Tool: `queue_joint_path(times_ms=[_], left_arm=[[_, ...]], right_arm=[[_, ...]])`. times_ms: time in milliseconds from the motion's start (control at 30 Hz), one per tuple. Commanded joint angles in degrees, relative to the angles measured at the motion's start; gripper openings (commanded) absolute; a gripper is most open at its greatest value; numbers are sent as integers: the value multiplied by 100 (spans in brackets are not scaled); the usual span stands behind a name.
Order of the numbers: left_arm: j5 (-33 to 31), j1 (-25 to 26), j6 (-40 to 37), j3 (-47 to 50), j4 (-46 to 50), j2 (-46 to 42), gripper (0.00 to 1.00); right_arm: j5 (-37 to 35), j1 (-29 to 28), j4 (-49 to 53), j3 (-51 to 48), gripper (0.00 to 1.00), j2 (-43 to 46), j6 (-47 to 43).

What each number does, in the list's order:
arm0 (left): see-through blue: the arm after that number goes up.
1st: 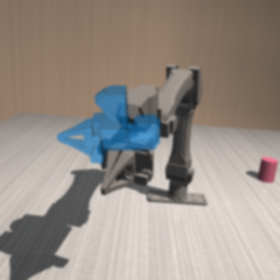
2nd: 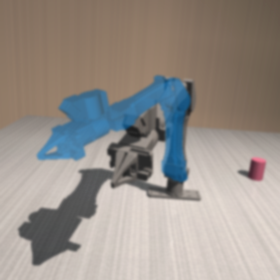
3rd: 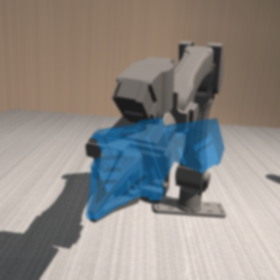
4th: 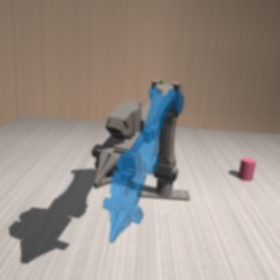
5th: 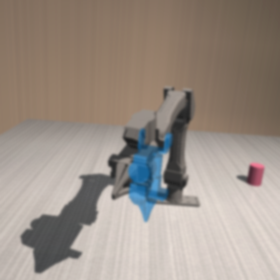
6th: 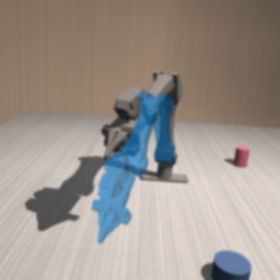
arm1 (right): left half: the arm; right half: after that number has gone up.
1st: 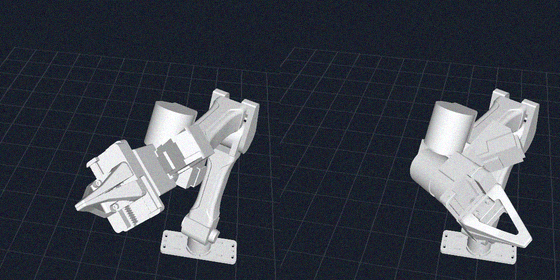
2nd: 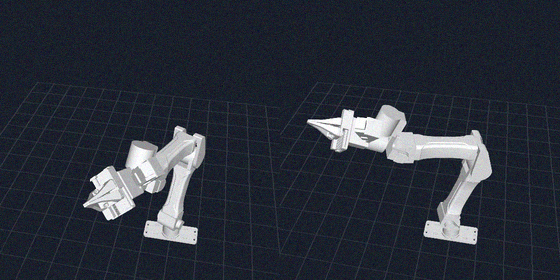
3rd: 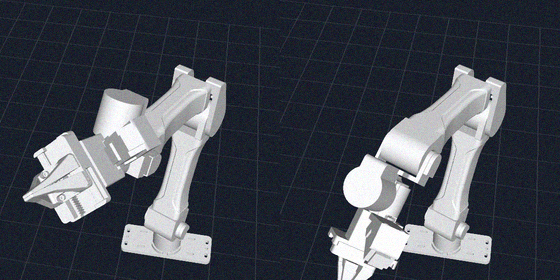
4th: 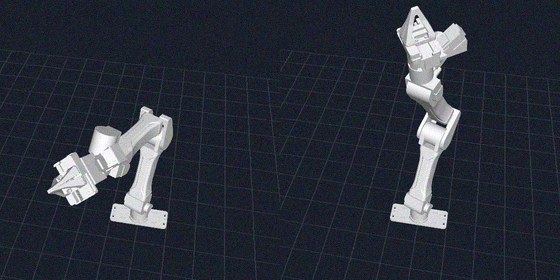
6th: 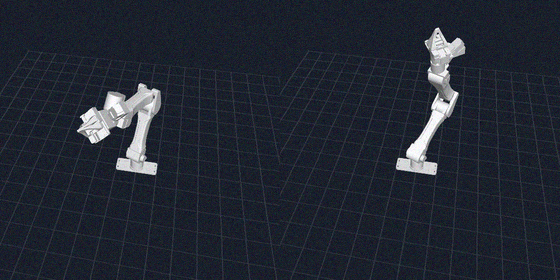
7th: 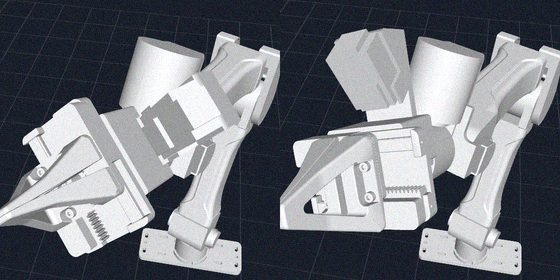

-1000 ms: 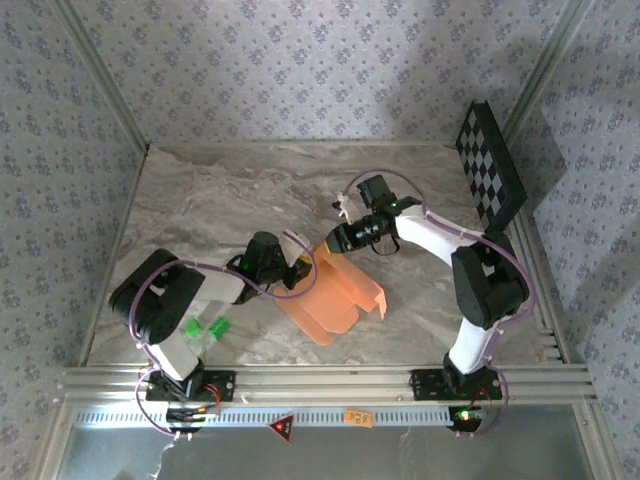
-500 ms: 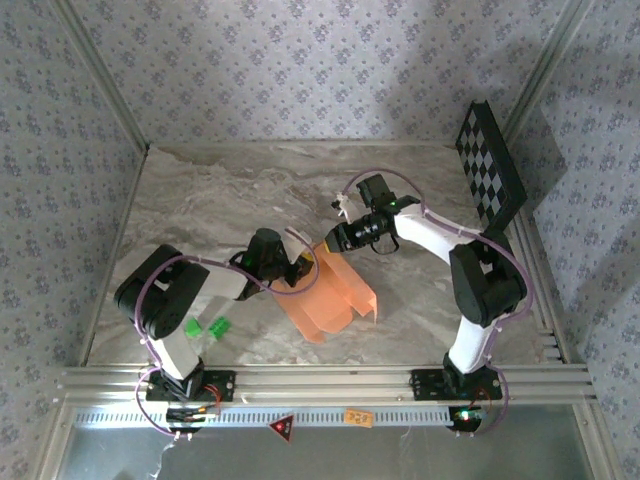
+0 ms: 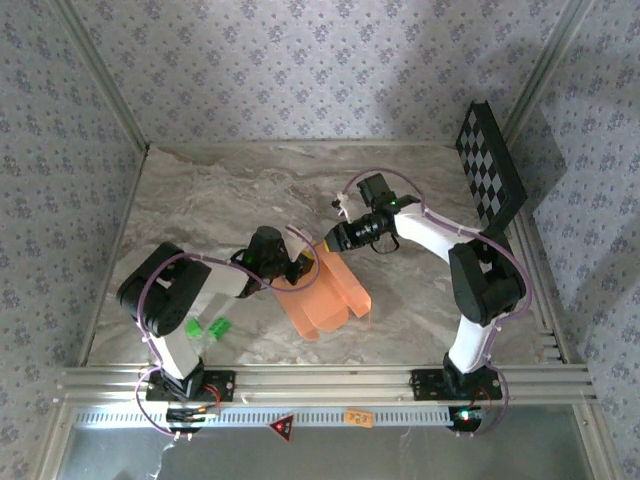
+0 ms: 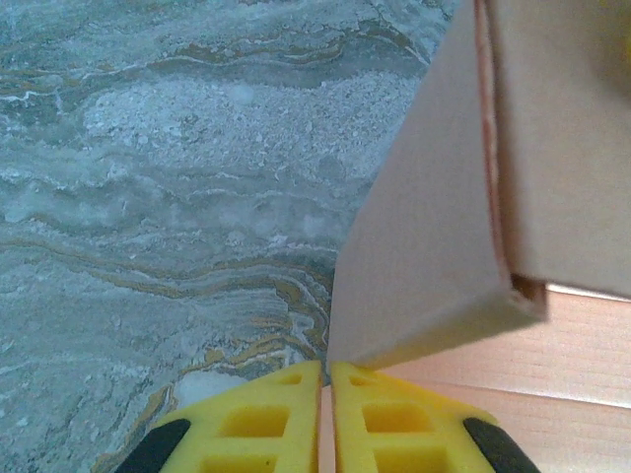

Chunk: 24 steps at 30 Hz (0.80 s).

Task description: Fold the paper box

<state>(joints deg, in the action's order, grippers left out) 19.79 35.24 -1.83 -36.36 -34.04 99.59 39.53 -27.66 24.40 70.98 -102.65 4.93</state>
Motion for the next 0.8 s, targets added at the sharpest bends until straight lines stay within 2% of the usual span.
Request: queue_joint_path(times_ms=[0,267,400,600,767], left_arm=[[297,101,107,-323,-254,116,12],[155,204,154,-415,-243,160,12],[5,194,118,-271,-80,-161,13],[-208,32,226,-152,824,-1001,23],[-296,-30,280,-428,1843,-1579,30]], right_arm=[[203,-42,44,-192,33,-228,-27],[261,83,-16,-425,33,-164,-26],[49,195,44,-462,34,25,-58],[43,305,144,-423,36,297,-176],[110,327,171,-379,39,410,-162]])
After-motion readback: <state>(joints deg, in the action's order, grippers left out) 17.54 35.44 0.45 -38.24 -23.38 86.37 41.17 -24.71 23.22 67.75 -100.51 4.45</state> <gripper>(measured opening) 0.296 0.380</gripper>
